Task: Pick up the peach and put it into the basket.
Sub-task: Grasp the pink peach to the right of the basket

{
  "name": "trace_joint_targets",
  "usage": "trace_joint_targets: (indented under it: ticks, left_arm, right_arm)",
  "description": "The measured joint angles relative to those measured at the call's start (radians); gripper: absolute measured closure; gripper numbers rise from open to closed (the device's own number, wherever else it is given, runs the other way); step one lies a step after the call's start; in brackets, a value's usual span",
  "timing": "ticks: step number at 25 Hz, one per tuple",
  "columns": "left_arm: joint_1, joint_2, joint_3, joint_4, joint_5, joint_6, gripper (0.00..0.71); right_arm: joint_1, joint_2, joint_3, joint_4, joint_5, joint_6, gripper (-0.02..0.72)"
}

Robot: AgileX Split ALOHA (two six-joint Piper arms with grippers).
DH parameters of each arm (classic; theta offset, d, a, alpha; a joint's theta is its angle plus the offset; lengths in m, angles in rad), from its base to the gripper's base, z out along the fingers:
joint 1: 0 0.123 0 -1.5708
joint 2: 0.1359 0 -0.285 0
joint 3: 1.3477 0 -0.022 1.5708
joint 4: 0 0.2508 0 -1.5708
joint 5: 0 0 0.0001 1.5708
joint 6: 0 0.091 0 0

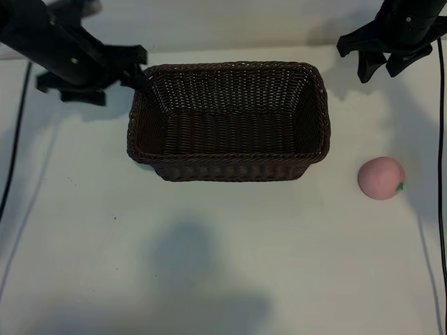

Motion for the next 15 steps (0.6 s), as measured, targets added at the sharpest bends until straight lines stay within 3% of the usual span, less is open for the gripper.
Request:
trace_joint_targets:
  ticks: [9, 15]
  left_arm:
    - [0.000, -0.177, 0.000, 0.204, 0.196, -0.052, 0.065]
    - [0.000, -0.235, 0.000, 0.250, 0.232, -0.058, 0.083]
  right_arm:
    - [0.000, 0.000, 0.000, 0.000, 0.008, 0.000, 0.238]
    - [0.000, 0.000, 0.000, 0.000, 0.009, 0.000, 0.238]
